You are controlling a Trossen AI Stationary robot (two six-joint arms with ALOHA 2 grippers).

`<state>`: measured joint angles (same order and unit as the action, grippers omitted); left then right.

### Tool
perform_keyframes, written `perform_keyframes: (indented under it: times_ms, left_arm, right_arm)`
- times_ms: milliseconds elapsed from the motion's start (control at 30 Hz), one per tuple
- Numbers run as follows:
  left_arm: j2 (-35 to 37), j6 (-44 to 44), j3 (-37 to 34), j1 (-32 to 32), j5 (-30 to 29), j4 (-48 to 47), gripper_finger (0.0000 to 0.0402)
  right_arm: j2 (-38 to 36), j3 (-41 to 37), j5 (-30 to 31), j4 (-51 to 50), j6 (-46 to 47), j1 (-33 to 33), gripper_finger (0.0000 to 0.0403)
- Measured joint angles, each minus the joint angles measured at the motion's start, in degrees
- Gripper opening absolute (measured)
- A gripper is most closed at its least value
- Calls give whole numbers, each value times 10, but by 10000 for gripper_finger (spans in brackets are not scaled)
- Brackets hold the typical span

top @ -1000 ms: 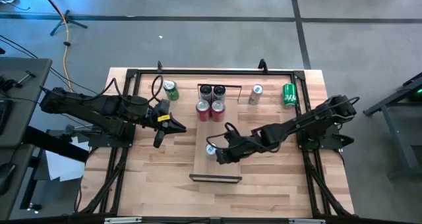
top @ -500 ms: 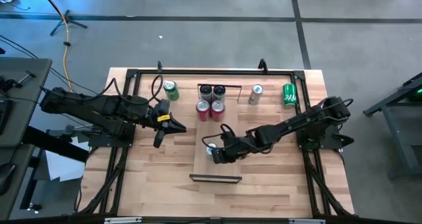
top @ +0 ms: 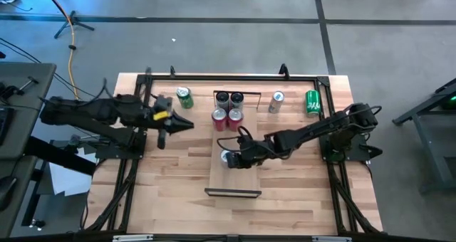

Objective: Place canned beverage on shelf
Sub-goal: Put the left blue soda can on the shelf

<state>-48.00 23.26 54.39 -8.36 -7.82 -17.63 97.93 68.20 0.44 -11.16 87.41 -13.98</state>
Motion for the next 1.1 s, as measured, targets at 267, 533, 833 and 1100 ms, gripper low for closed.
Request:
perform_keyframes:
  times_ms: [267,533,833,1100]
  left_arm:
    - [59,-39,0,15,-55,-5,0]
    - [72,-49,0,28,-66,-27,0]
    - [71,-45,-1,28,-85,-145,0]
    - [88,1,-75,28,-83,-145,0]
  right_arm:
    - [2,0,5,35,-12,24,0]
    - [13,0,6,68,-24,43,0]
    - [41,0,8,117,-23,58,0]
    - [46,0,26,125,-24,69,0]
